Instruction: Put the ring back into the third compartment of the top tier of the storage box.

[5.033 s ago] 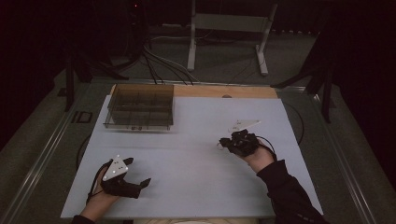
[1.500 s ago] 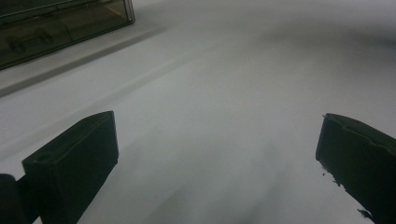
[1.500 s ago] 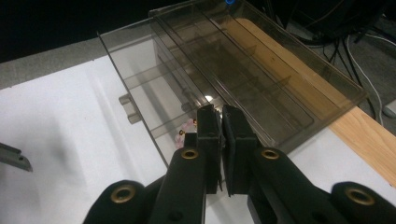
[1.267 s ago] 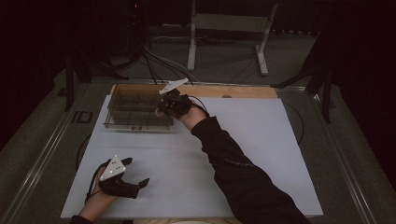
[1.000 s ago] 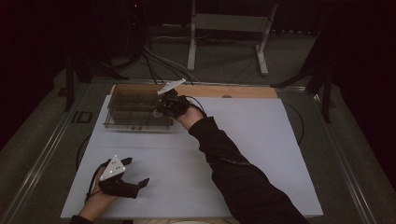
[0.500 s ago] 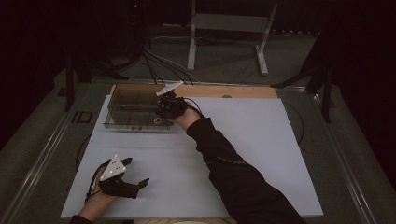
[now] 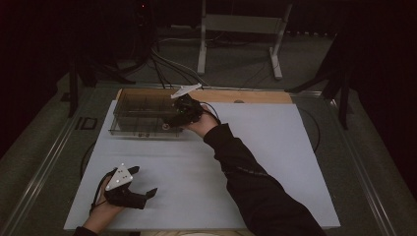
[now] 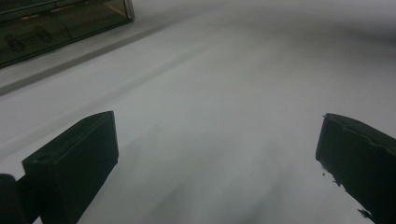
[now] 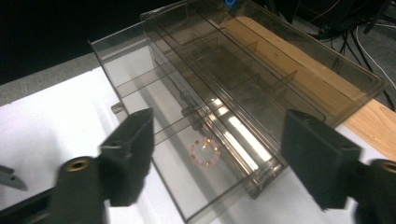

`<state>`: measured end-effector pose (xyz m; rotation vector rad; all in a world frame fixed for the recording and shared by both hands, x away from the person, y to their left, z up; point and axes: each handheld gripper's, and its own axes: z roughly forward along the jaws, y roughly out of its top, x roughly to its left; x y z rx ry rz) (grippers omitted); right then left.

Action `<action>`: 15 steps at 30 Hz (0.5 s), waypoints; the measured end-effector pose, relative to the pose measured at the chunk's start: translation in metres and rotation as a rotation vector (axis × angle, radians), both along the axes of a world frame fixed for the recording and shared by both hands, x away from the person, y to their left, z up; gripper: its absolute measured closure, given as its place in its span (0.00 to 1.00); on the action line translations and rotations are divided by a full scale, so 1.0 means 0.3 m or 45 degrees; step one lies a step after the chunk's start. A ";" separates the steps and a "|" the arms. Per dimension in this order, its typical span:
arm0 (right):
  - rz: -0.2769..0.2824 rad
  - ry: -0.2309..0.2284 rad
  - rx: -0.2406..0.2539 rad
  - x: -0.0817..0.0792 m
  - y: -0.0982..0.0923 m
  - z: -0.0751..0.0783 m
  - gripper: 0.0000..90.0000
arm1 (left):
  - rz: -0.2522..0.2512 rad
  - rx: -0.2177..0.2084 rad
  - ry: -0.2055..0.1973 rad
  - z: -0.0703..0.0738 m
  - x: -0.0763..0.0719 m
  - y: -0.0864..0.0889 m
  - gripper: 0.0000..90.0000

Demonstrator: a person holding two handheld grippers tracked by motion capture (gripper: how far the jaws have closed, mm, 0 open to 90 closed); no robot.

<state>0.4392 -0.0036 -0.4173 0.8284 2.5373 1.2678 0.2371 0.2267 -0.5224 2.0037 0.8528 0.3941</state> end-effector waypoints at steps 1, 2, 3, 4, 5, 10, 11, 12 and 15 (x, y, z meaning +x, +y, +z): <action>0.002 -0.001 -0.003 -0.003 -0.009 0.001 0.23 | -0.001 0.003 -0.003 0.000 0.000 0.000 0.00; 0.010 0.013 -0.006 -0.006 -0.017 0.000 0.16 | -0.001 0.002 -0.003 0.000 0.000 0.000 0.00; 0.022 0.023 -0.008 -0.008 -0.024 -0.001 0.13 | -0.001 0.003 0.000 0.000 0.000 -0.001 0.00; 0.022 0.023 -0.008 -0.008 -0.024 -0.001 0.13 | -0.001 0.003 0.000 0.000 0.000 -0.001 0.00; 0.030 0.022 -0.016 -0.010 -0.034 -0.002 0.12 | -0.001 0.004 0.001 -0.001 0.001 -0.002 0.00; 0.029 0.020 -0.025 -0.028 -0.083 -0.002 0.04 | -0.005 0.006 0.003 -0.001 0.001 -0.004 0.00; 0.037 0.022 -0.019 -0.030 -0.093 -0.002 0.04 | -0.004 0.010 0.006 -0.001 0.001 -0.004 0.00; 0.028 0.014 -0.012 -0.037 -0.113 -0.002 0.04 | -0.004 0.009 0.005 -0.001 0.000 -0.004 0.00; 0.023 -0.005 -0.007 -0.051 -0.140 -0.008 0.04 | 0.000 0.003 0.003 -0.001 0.000 -0.002 0.00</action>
